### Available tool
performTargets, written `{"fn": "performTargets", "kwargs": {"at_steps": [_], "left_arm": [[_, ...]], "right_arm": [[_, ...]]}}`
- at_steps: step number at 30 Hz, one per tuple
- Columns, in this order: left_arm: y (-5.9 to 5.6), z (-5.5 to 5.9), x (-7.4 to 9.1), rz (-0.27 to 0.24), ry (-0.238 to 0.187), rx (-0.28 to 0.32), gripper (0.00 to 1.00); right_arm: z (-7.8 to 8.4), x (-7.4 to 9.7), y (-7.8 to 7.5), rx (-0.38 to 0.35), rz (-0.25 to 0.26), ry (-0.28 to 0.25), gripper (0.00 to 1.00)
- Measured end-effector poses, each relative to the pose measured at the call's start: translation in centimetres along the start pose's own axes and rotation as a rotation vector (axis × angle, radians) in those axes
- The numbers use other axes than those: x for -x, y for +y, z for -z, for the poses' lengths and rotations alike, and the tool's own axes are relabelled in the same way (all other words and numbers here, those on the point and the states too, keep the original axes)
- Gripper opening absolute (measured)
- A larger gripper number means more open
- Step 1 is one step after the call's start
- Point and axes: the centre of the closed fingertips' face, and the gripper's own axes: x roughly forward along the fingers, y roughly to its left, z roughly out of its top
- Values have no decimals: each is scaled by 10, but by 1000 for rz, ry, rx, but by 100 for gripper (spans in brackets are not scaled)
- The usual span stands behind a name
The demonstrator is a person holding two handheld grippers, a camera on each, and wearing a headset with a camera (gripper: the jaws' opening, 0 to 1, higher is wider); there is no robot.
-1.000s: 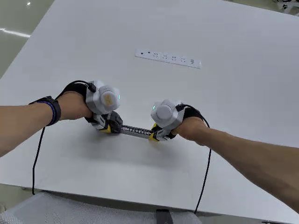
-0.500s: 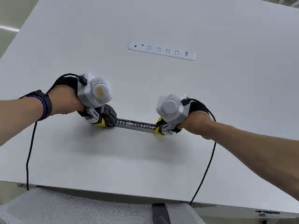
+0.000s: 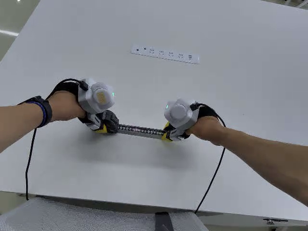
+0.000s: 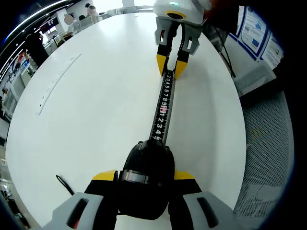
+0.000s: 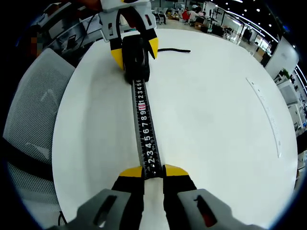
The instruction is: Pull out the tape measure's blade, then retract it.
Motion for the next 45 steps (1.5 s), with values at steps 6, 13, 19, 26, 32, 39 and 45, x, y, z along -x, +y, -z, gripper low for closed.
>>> {"fn": "performTargets", "kwargs": {"at_steps": [6,13,19,26,32,39,45], "left_arm": [[0,-1,1,-2,-3,-1,38],[0,0,1,-4,5,-1,38],[0,-1,2,-4,5,0,38],[1,-1,1,-5,8,2,38],[1,-1,1,-6,7,4,38],[1,-1,1,-7,5,6,38],[1,-1,0,-6,9,5,38]], "right_arm": [[5,2,-1,1,2,1,13],[10,5,-3,5,9,13,13],[17,8,-5,-7,12,9,13],[24,12,-6,-13,15,14,13],[28,14,-8,-12,16,22,13],[31,15,-9,-13,19,23,13],[36,17,-10,-18,21,30,13]]}}
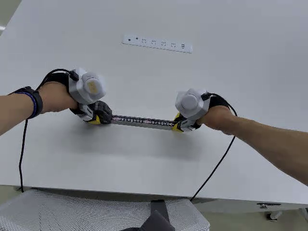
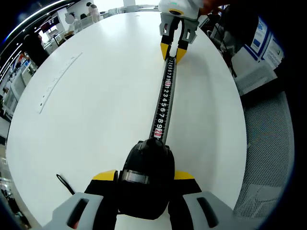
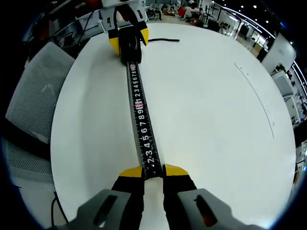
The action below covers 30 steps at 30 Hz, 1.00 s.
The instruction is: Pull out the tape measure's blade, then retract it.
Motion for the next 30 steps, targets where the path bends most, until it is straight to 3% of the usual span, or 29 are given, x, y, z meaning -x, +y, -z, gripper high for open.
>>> {"fn": "performTargets", "kwargs": {"at_steps": [4,12,13,30], "left_arm": [[0,1,-1,-2,1,-2,38],[0,1,-1,-2,3,-2,38],[0,2,0,-3,3,-2,38],[0,2,0,-6,3,-3,38]], "right_arm": [[15,7,0,-9,7,10,13],[22,9,-2,-12,12,17,13],[29,12,-3,-9,14,28,13],[41,18,-5,-3,20,42,14]]}}
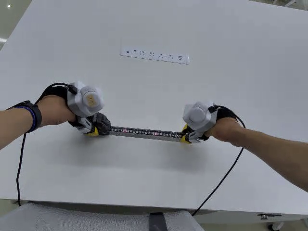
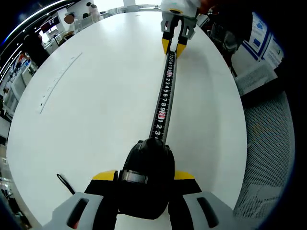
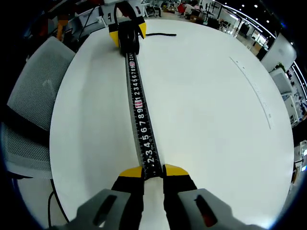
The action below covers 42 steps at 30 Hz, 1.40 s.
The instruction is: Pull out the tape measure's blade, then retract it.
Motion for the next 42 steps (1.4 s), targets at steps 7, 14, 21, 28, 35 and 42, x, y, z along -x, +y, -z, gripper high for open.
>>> {"fn": "performTargets", "kwargs": {"at_steps": [7,14,21,28,35,42], "left_arm": [[0,0,0,0,-1,1,38],[-1,0,1,-9,-9,10,38],[0,-1,0,-15,-3,29,39],[3,0,3,-61,4,61,40],[7,-8,16,-103,-114,203,45],[11,-6,29,-155,-171,307,51]], "right_arm": [[0,0,0,8,-1,-3,14],[-1,0,0,17,-10,0,14],[2,0,-1,16,9,26,16],[0,-2,-1,20,50,49,16],[-5,-1,2,-9,75,8,25],[-8,1,5,-77,101,-27,32]]}}
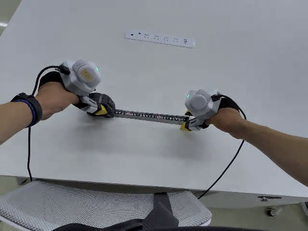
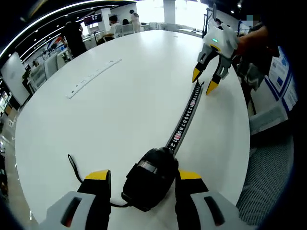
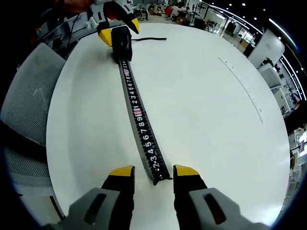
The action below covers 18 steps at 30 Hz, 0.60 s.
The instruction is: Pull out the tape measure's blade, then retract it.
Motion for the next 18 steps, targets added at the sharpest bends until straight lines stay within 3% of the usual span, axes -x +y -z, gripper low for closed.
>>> {"fn": "performTargets", "kwargs": {"at_steps": [3,7,8,18], "left_arm": [[0,-1,1,-3,-7,8,51],[1,-1,7,-12,-48,62,53],[7,-11,21,-35,-165,220,54],[8,-5,46,-54,-245,314,57]], "right_arm": [[-1,1,0,-5,1,-4,34],[-9,9,0,-81,24,-63,37],[-7,17,1,-142,40,-86,39],[-6,30,1,-278,49,-176,46]]}}
